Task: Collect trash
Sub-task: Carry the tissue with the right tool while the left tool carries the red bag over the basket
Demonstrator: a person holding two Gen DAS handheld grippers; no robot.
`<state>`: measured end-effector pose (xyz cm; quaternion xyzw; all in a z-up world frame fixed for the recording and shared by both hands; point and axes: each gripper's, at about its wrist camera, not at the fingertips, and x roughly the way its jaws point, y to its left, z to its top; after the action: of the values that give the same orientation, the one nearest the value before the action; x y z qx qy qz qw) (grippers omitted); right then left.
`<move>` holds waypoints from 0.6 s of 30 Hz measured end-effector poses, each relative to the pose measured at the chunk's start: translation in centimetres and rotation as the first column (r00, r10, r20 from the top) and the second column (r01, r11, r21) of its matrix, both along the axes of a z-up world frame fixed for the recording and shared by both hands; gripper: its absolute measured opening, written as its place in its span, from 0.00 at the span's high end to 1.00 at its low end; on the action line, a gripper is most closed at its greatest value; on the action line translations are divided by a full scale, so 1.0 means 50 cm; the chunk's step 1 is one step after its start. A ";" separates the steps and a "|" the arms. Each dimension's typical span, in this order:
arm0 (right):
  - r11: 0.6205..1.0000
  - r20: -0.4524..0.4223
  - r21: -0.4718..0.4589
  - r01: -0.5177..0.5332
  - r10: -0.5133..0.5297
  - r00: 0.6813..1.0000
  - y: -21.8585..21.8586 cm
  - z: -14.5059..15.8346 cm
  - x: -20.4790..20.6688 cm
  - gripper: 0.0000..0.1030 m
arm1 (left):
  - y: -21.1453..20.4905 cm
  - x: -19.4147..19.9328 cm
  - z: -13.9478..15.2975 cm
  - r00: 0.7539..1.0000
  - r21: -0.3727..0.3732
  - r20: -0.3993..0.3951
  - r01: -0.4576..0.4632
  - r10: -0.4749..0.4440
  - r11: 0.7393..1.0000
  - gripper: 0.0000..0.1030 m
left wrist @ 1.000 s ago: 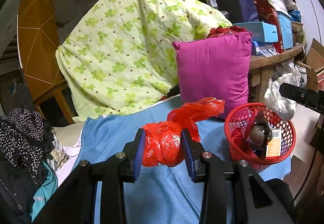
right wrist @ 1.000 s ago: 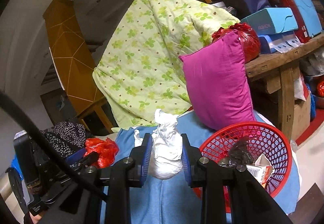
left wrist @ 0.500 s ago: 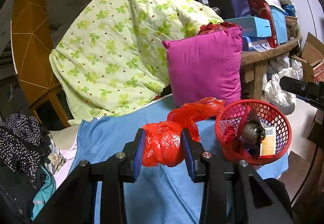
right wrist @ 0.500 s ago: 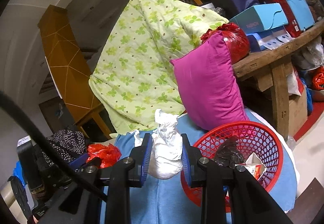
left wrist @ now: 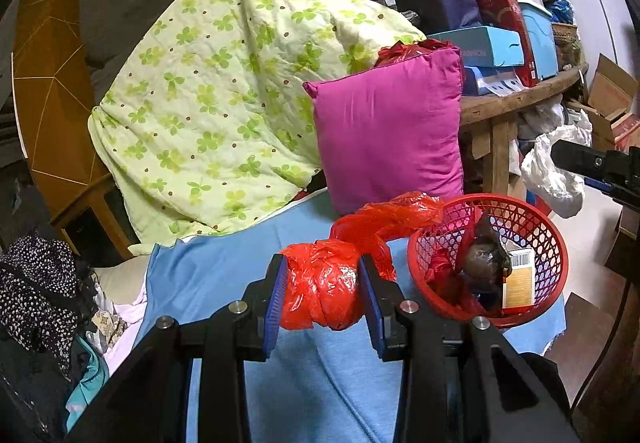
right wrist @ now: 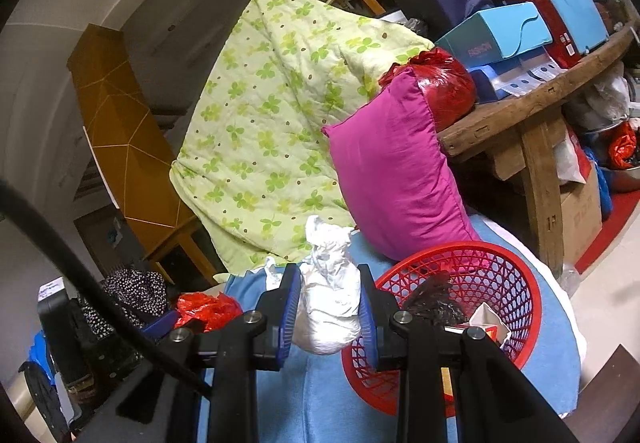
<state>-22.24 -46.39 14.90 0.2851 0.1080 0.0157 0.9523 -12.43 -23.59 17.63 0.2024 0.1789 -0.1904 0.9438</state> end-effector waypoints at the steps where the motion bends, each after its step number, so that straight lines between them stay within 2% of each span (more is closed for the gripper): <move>1: 1.000 0.001 0.001 0.001 -0.001 1.000 -0.002 -0.001 0.000 0.71 | -0.002 0.000 0.000 1.000 0.001 -0.002 0.002 -0.002 1.000 0.64; 18: 0.999 0.003 0.027 0.017 -0.017 1.000 -0.028 -0.013 -0.012 0.71 | -0.039 -0.010 -0.010 0.999 0.031 0.001 0.033 -0.033 0.999 0.64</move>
<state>-22.84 -47.79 14.27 0.2986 0.1039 0.0093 0.9487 -12.94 -25.56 17.12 0.2199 0.1778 -0.2031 0.9374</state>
